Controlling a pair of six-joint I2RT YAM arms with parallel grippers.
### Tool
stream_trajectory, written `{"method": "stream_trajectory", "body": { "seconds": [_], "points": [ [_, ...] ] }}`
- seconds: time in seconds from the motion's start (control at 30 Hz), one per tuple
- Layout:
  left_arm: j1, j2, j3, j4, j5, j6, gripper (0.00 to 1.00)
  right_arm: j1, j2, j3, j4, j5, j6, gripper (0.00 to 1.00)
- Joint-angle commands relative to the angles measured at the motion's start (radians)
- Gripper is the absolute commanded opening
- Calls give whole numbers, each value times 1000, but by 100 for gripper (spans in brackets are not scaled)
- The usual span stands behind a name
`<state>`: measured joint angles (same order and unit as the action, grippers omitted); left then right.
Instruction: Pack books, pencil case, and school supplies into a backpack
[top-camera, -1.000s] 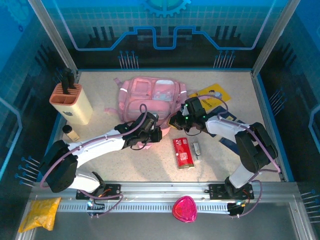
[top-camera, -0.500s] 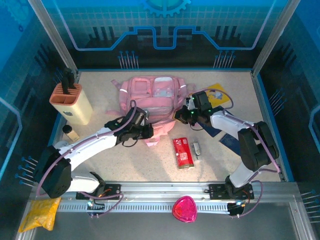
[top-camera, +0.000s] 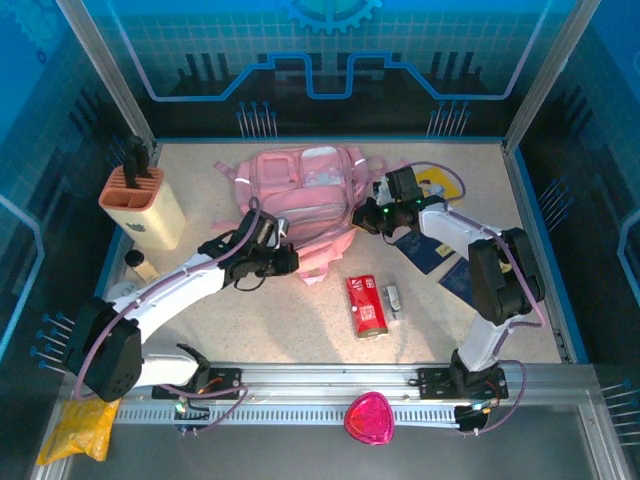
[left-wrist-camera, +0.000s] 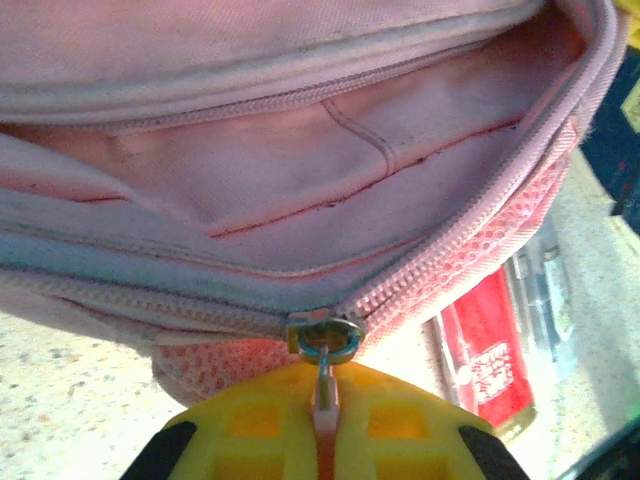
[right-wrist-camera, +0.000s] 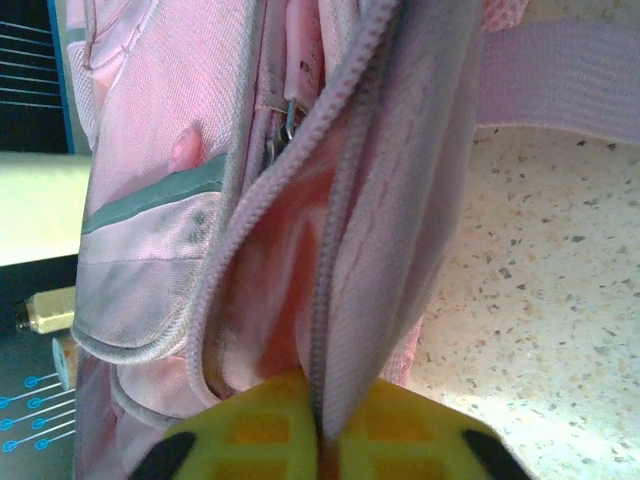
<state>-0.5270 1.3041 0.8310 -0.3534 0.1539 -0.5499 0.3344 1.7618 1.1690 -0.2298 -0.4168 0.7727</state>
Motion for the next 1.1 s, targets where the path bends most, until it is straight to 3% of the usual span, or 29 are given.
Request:
{"method": "stream_trajectory", "body": {
  "seconds": [0.0, 0.27, 0.53, 0.7, 0.9, 1.0, 1.07],
  "points": [
    [-30, 25, 7, 30, 20, -49, 0, -38, -11, 33, -12, 84, -54, 24],
    [-53, 120, 56, 93, -12, -102, 0, -40, -133, -7, -214, 97, -61, 66],
    [-113, 171, 104, 102, -23, -88, 0, 98, -232, -108, -213, 140, 91, 86],
    [-134, 180, 115, 100, -30, -88, 0, 169, -217, -167, -115, 181, 225, 92],
    [-166, 191, 138, 103, -3, -55, 0, 201, -98, -97, -97, 193, 220, 91],
    [-185, 200, 155, 99, 14, -20, 0, 198, -55, -77, -75, 217, 211, 87],
    [-191, 206, 165, 83, 13, -9, 0, 198, -26, -58, -74, 227, 196, 79]
  ]
}}
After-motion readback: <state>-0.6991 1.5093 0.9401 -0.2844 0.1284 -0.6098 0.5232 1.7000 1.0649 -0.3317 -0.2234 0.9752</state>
